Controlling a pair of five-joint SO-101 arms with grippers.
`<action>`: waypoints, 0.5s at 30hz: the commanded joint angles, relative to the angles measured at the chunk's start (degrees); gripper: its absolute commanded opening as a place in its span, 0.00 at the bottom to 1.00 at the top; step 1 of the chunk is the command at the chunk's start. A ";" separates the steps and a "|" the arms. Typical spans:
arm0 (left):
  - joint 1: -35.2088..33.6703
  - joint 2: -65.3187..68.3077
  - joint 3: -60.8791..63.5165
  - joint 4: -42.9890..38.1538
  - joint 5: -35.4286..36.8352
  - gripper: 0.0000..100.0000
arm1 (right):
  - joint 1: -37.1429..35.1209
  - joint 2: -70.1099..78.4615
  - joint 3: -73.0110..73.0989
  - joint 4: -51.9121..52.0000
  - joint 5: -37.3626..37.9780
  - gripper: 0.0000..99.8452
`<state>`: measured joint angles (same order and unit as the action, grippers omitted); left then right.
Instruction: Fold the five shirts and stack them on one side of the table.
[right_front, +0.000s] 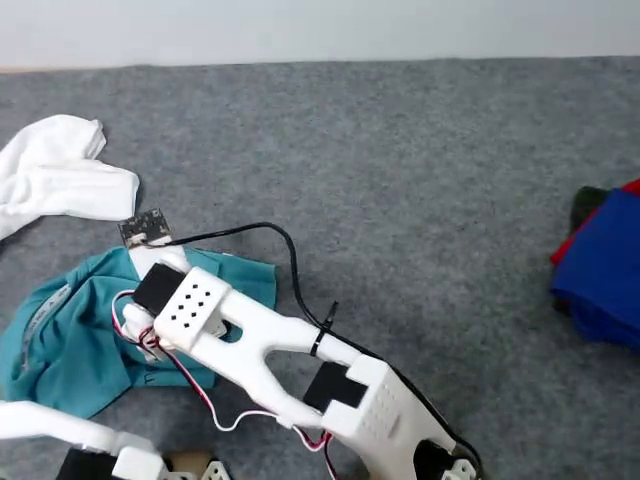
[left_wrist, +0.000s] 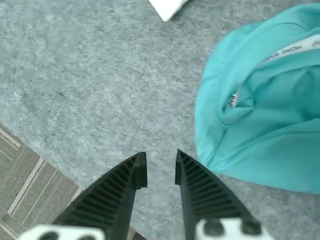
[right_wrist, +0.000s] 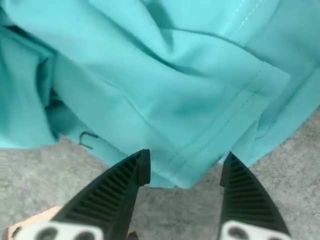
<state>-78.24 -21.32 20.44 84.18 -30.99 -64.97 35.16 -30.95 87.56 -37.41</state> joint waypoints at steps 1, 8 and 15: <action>-1.49 -2.29 -0.22 -1.76 0.44 0.10 | -0.31 0.40 -2.73 -0.75 -0.44 0.24; -2.20 -2.02 -0.22 -1.67 0.35 0.10 | -0.31 2.59 -2.73 -0.84 -0.26 0.24; -2.20 -2.29 2.15 -1.67 0.18 0.10 | 0.66 2.51 -2.73 -0.84 -0.44 0.24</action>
<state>-80.18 -21.32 22.55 83.30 -30.99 -64.97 38.24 -30.95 87.21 -37.41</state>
